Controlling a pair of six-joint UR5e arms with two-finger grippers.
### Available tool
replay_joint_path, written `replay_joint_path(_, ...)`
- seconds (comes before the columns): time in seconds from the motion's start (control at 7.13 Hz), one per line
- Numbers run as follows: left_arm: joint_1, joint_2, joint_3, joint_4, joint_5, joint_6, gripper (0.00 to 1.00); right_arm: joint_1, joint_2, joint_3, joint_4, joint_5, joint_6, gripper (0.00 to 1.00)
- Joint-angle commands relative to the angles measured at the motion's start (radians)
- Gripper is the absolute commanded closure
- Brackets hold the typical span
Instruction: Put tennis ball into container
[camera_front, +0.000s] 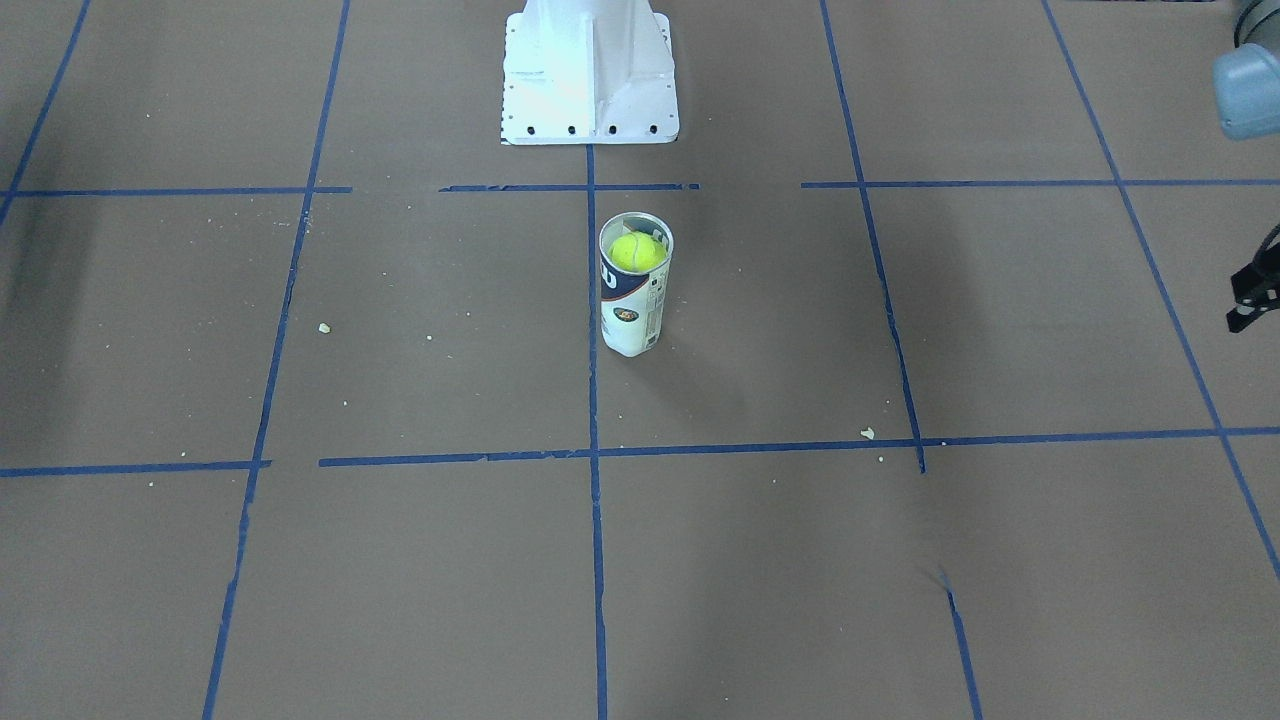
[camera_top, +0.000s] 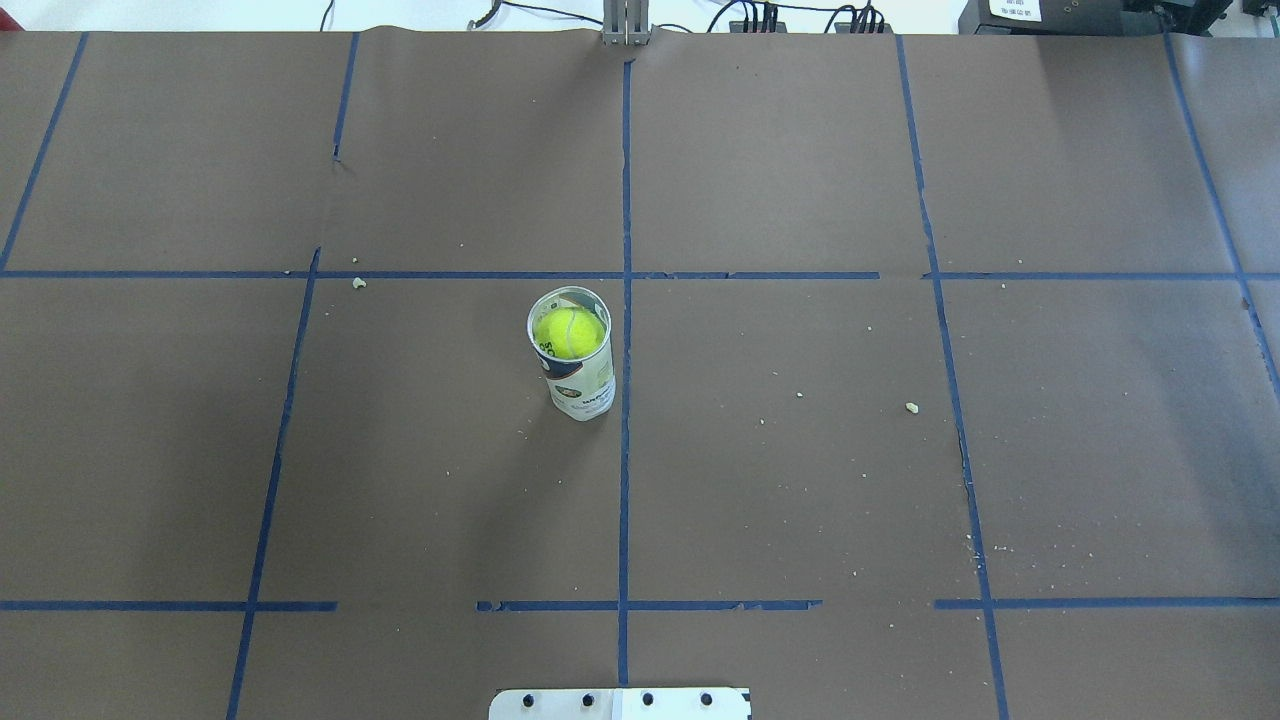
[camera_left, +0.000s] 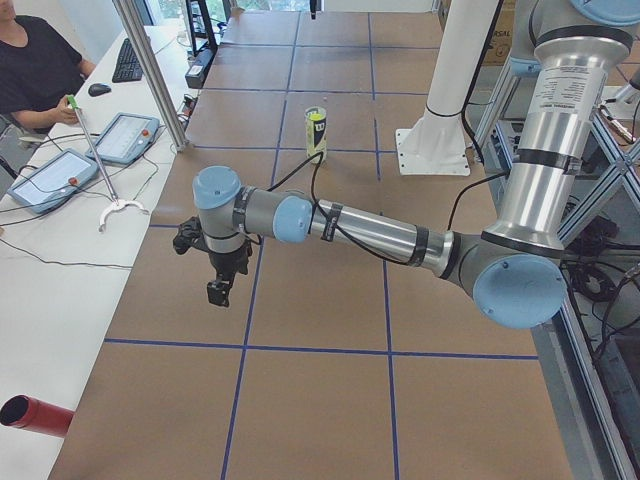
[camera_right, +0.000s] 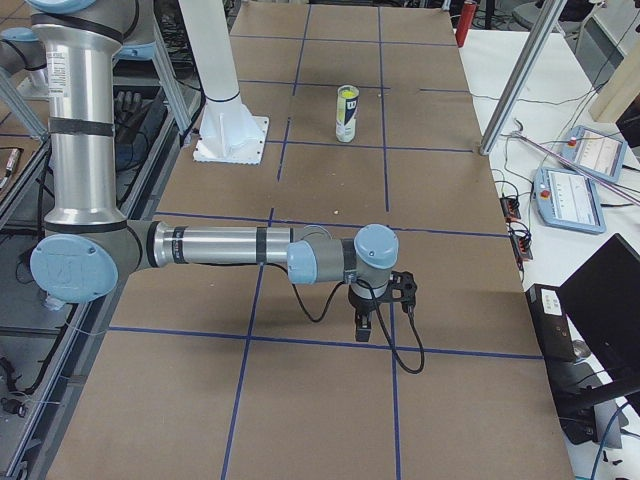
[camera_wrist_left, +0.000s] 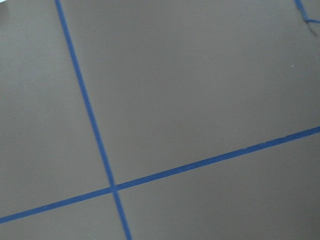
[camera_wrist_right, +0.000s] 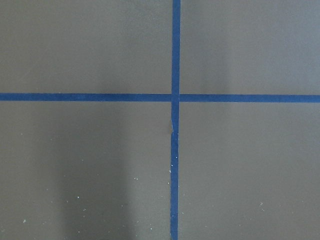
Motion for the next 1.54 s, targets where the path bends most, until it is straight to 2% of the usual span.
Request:
replay_joint_path(0.0, -0.083, 0.041, 0.07, 0.005, -0.007, 0.066, 0.0, 0.0, 0.0, 0.0, 0.0, 0.0, 0.0, 0.0)
replay_joint_path(0.14, -0.086, 0.093, 0.067, -0.006, -0.016, 0.066, 0.0, 0.0, 0.0, 0.0, 0.0, 0.0, 0.0, 0.0)
replay_joint_path(0.28, -0.086, 0.12, 0.062, -0.006, -0.08, 0.057, 0.0, 0.0, 0.0, 0.0, 0.0, 0.0, 0.0, 0.0)
replay_joint_path(0.56, -0.084, 0.176, -0.012, -0.001, -0.12, 0.052, 0.0, 0.0, 0.0, 0.0, 0.0, 0.0, 0.0, 0.0)
replay_joint_path(0.84, -0.083, 0.178, -0.05, 0.004, -0.117, -0.061, 0.0, 0.0, 0.0, 0.0, 0.0, 0.0, 0.0, 0.0)
replay_joint_path(1.4, -0.08, 0.178, -0.019, 0.008, -0.117, -0.064, 0.0, 0.0, 0.0, 0.0, 0.0, 0.0, 0.0, 0.0)
